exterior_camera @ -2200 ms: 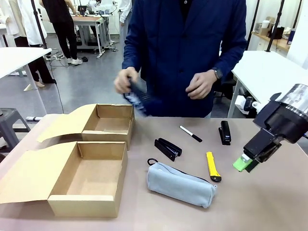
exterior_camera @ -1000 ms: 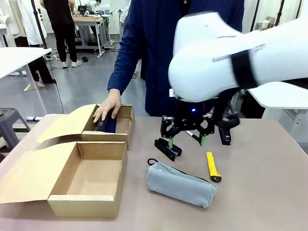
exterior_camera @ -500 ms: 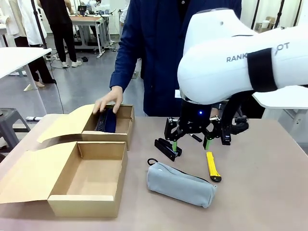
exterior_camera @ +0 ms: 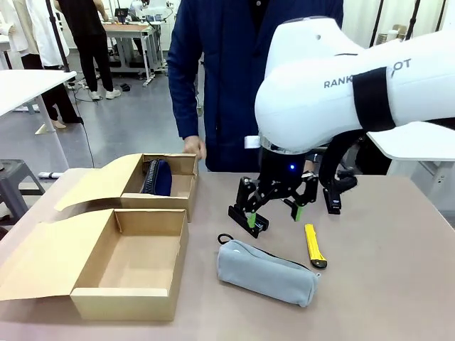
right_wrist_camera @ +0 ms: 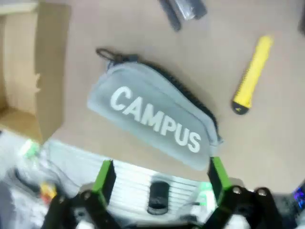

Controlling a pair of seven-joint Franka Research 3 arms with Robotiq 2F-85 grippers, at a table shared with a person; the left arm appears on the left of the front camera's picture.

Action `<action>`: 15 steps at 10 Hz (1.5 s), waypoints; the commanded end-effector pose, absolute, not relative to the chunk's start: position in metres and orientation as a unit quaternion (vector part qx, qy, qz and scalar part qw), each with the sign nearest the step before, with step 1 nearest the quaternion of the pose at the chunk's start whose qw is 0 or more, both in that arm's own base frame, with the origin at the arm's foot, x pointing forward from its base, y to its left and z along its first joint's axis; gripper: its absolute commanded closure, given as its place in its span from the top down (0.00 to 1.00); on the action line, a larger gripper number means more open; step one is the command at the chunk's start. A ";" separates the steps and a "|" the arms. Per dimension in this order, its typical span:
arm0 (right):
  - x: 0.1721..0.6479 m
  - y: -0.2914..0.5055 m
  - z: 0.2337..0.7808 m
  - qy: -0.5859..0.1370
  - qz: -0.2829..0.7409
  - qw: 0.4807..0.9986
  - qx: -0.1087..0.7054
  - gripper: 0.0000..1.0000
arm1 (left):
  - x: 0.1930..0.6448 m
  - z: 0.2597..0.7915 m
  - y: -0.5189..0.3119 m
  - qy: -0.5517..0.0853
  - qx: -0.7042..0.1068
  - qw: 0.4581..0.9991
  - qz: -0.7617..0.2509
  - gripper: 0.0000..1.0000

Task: Place items inside the box.
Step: Pick up a Pencil pouch or Stapler and place it inside the Mailer Box closest to the robot.

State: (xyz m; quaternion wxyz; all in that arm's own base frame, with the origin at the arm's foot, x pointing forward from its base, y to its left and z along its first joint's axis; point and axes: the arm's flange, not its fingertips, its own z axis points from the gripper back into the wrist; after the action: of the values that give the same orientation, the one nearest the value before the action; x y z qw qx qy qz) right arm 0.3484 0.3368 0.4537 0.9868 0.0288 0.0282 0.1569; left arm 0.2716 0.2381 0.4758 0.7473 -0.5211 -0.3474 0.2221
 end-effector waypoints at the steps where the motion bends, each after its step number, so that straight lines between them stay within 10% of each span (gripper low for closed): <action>1: 0.347 0.326 0.448 0.164 0.646 0.737 0.113 1.00 | 0.273 0.475 0.237 -0.360 -0.525 0.742 0.213 1.00; 5: 0.340 0.335 0.410 0.140 0.734 0.664 0.032 1.00 | 0.273 0.475 0.237 -0.360 -0.525 0.742 0.213 1.00; 9: 0.342 0.340 0.360 0.167 0.705 0.689 -0.018 1.00 | 0.273 0.475 0.237 -0.360 -0.525 0.742 0.213 1.00; 15: 0.344 0.340 0.342 0.023 0.645 0.764 0.008 1.00 | 0.273 0.475 0.237 -0.360 -0.525 0.742 0.213 1.00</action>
State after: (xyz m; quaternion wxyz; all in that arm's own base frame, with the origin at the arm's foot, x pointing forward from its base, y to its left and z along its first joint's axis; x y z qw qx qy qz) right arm 0.3541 0.3462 0.3436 0.7567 0.0136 0.0357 0.6526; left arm 0.2714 0.2383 0.4757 0.7471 -0.5213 -0.3474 0.2223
